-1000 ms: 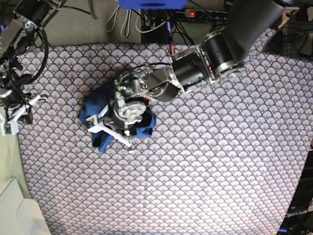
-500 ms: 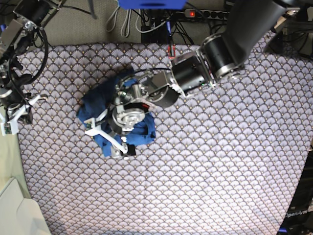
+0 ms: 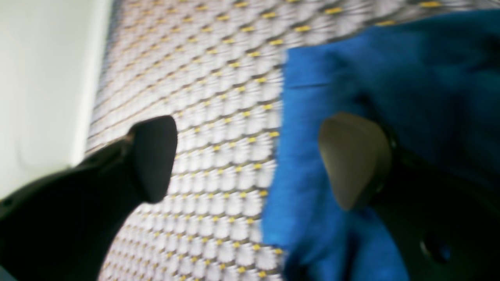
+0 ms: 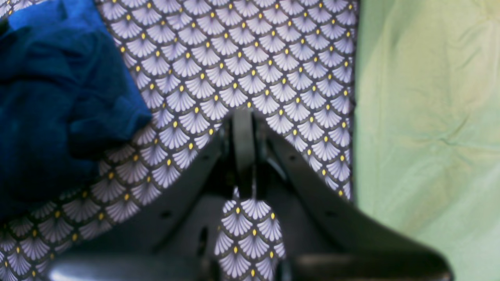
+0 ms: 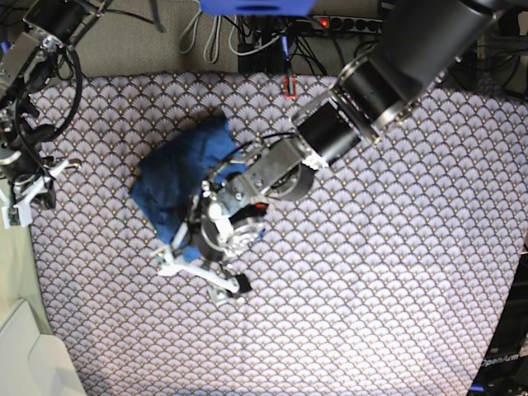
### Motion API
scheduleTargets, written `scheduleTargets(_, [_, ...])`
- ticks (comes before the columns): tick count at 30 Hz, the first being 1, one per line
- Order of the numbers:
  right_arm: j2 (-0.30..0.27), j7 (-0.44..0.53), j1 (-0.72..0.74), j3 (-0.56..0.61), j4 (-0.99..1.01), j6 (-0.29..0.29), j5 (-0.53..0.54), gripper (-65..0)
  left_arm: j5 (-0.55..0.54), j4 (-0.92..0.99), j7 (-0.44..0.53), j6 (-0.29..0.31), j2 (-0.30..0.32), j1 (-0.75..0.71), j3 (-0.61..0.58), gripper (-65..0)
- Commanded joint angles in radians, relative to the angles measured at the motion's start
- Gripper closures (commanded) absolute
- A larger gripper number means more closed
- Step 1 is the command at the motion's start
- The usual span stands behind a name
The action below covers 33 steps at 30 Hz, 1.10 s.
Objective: Fold the T-shirt properly
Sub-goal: 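Release the shirt and withdraw the left gripper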
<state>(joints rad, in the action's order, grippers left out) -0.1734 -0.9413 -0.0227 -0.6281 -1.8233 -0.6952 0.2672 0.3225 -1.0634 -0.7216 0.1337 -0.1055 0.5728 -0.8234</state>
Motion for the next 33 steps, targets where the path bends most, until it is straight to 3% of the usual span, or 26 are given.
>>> scheduleTargets(1, [-0.013, 0.025, 0.011, -0.003, -0.016, -0.003, 0.011, 0.0, 0.033, -0.019, 0.012, -0.009, -0.010, 0.025, 0.022, -58.5])
scheduleTargets(11, [-0.012, 0.021, 0.011, -0.003, -0.016, -0.003, 0.011, 0.0, 0.063, -0.019, 0.006, -0.003, 0.013, 0.025, 0.171, -58.5])
scheduleTargets(15, [-0.013, 0.017, 0.008, 0.001, -0.017, -0.003, 0.011, 0.0, 0.057, -0.091, -0.089, -0.001, 0.062, 0.031, 0.322, -58.5])
scheduleTargets(19, [-0.013, -0.045, 0.005, 0.084, -0.017, -0.003, 0.011, 0.0, 0.063, -0.168, -0.155, -0.001, 0.143, 0.019, 0.462, -58.5])
scheduleTargets(27, [-0.012, -0.068, 0.011, 0.385, -0.042, -0.003, 0.013, 0.0, 0.062, -0.435, -0.304, -0.001, 0.399, -0.193, 0.628, -58.5])
scheduleTargets(33, [0.047, -0.064, 0.011, 0.425, -0.037, -0.003, 0.011, 0.0, 0.063, -0.659, -0.350, 0.001, 0.491, -0.420, 0.821, -58.6])
